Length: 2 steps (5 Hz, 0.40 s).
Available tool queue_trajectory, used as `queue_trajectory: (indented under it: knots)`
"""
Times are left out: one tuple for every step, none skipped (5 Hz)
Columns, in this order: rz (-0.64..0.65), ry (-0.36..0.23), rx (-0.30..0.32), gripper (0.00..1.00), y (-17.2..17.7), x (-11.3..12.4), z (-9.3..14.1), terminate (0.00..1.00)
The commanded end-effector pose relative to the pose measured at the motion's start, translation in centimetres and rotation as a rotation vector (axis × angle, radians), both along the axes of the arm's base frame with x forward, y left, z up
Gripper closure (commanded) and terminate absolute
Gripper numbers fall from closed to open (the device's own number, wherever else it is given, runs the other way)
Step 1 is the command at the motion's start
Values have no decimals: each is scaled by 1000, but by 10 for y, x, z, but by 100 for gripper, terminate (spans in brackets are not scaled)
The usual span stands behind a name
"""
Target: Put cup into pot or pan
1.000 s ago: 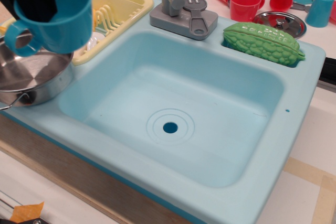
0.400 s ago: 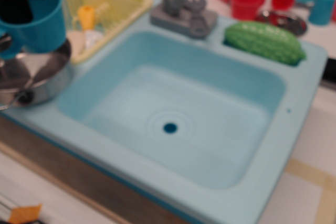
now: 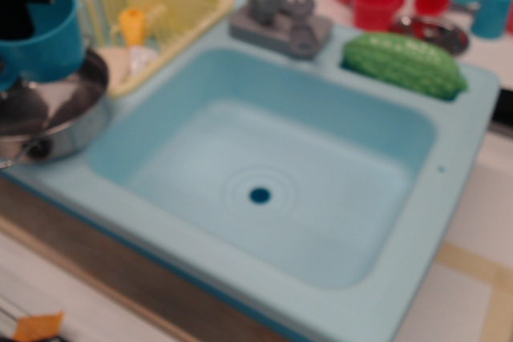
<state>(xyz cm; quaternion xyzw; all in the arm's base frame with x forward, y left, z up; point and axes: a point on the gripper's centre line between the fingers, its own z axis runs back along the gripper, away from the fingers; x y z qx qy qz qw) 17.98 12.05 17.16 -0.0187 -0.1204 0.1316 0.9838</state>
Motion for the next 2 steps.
queue_trajectory:
  knots:
    - [8,-16,17,0,5,2,6,0]
    - [8,-16,17,0,5,2,6,100]
